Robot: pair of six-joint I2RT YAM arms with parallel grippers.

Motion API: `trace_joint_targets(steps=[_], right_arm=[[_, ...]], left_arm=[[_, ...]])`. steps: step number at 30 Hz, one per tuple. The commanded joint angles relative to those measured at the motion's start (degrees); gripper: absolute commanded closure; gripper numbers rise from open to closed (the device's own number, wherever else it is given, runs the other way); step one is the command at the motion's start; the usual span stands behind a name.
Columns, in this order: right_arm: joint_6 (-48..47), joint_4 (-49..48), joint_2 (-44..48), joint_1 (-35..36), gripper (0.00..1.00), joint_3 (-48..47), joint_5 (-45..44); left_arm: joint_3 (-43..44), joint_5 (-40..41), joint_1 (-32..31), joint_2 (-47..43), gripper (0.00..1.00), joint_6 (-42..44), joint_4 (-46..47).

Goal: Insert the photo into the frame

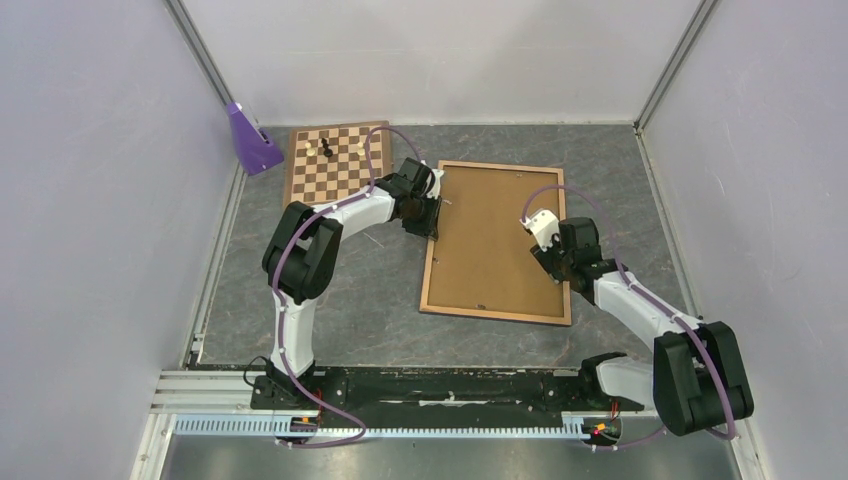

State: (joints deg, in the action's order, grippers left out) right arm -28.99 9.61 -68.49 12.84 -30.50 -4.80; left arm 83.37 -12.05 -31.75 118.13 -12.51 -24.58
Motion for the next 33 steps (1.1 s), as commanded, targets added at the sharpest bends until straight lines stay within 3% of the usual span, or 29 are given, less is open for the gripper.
trace_joint_targets(steps=[1,33], right_arm=[[0.04,-0.76,-1.26,-0.27,0.54,-0.48,1.28],[-1.22,-3.63,-5.28,-0.28,0.55,-0.26,-5.18]], left_arm=[[-0.84,-1.84,-0.33,0.05,0.94,-1.46,3.05],[-1.99,-2.05,-0.33,-0.77,0.98,-1.37,3.57]])
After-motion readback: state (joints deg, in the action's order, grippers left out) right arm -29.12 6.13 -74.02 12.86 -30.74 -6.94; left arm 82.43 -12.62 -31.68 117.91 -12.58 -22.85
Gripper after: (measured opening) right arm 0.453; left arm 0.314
